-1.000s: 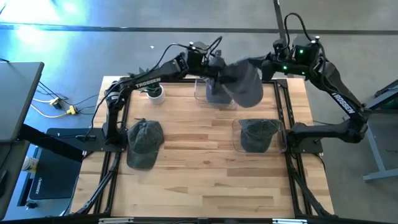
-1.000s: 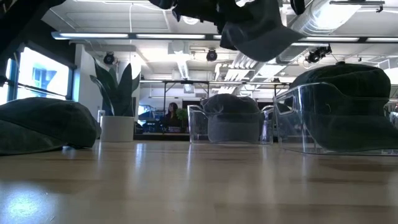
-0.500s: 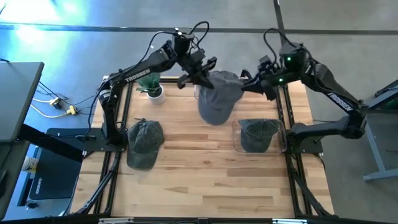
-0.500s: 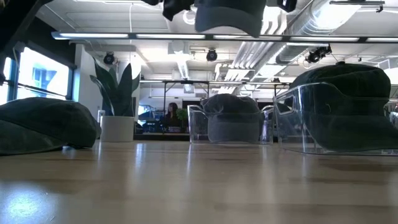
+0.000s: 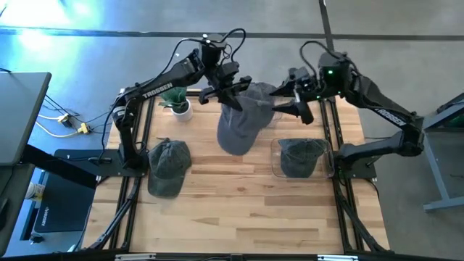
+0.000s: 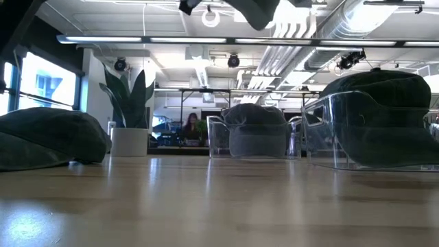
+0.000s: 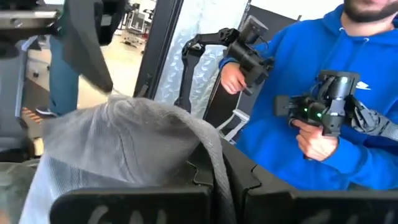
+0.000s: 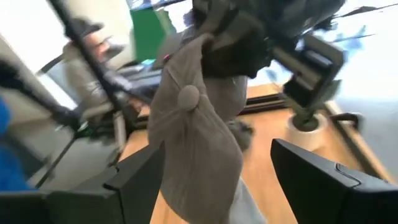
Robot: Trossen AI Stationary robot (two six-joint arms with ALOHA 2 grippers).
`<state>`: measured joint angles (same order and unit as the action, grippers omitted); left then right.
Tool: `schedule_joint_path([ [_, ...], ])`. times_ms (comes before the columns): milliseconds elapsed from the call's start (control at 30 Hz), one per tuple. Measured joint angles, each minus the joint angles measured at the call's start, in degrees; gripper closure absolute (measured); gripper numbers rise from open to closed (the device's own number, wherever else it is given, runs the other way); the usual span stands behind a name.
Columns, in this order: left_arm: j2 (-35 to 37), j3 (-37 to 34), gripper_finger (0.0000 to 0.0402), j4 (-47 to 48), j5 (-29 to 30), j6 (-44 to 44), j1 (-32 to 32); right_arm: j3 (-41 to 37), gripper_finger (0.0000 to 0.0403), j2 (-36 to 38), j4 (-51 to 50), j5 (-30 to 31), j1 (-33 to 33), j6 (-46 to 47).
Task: Pick & Place hat
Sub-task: Put the gray cap into the top transparent bin
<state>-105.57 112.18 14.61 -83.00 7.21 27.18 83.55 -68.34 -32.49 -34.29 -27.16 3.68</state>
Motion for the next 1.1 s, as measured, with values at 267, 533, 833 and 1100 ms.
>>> schedule_joint_path([
  [267, 1.15, -0.02, 0.0401, 0.81, 8.91, 2.45, -4.21, -0.04, 0.0132, -5.52, 2.32, -17.36, 2.11, -5.66],
  [533, 1.48, 0.02, 0.0401, 0.72, 14.63, 6.4, -9.22, -0.04, 0.0173, -4.78, -1.22, -50.94, 3.89, 6.0],
  [833, 1.48, 0.02, 0.0401, -0.06, 19.36, 8.11, -15.99, -0.04, 0.0286, -0.96, -4.45, -39.67, 10.87, 0.53],
  [1100, 1.45, 0.04, 0.0401, -2.82, 24.51, 7.82, -17.6, -0.04, 0.0394, -0.91, -8.96, -31.99, 14.74, 1.79],
])
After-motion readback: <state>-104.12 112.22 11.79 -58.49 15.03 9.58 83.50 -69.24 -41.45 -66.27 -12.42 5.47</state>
